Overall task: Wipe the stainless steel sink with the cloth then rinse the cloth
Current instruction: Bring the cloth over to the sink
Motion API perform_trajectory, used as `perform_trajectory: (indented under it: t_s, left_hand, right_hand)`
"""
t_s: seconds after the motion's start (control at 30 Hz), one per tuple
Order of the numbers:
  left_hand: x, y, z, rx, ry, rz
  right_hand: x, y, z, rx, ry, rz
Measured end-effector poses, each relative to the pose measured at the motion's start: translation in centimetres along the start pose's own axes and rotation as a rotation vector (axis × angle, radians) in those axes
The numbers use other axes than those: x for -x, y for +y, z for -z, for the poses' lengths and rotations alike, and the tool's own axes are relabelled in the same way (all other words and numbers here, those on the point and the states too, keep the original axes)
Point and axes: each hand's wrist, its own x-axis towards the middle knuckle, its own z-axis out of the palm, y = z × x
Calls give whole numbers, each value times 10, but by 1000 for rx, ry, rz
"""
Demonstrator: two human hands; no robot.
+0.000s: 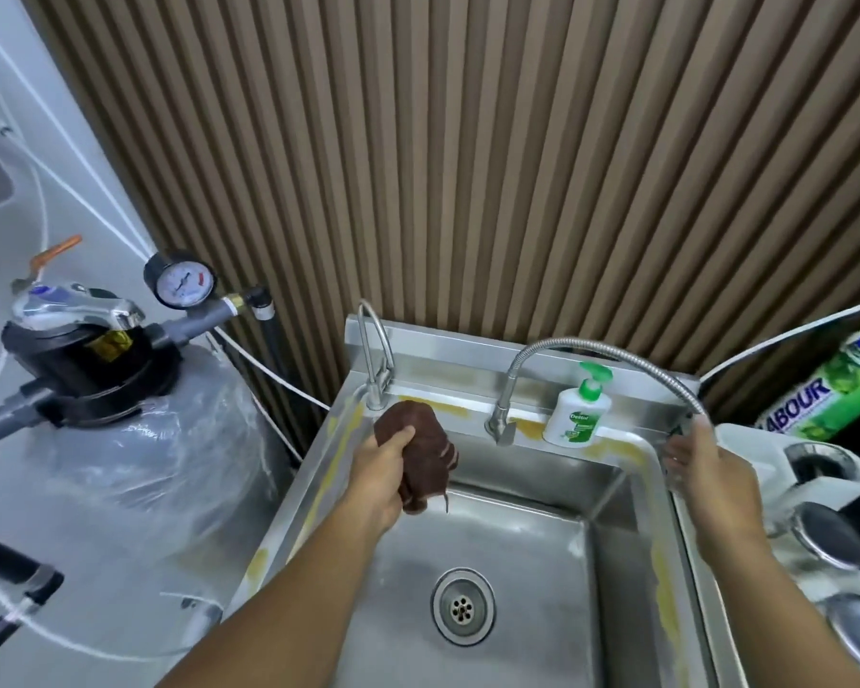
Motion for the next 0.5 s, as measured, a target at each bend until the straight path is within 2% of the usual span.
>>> perform_trajectory:
  t_s: [0.3, 0.4, 0.5]
  left_hand:
    - [-41, -2, -31, 110, 63, -34]
    - [-62, 0, -37, 113, 46, -36]
    - [-85, 5, -41, 118, 55, -61]
  right_hand:
    - [32, -2, -38, 511, 19, 398]
    - [26, -2, -65, 595, 53, 573]
    - [25, -14, -93, 672, 21, 668]
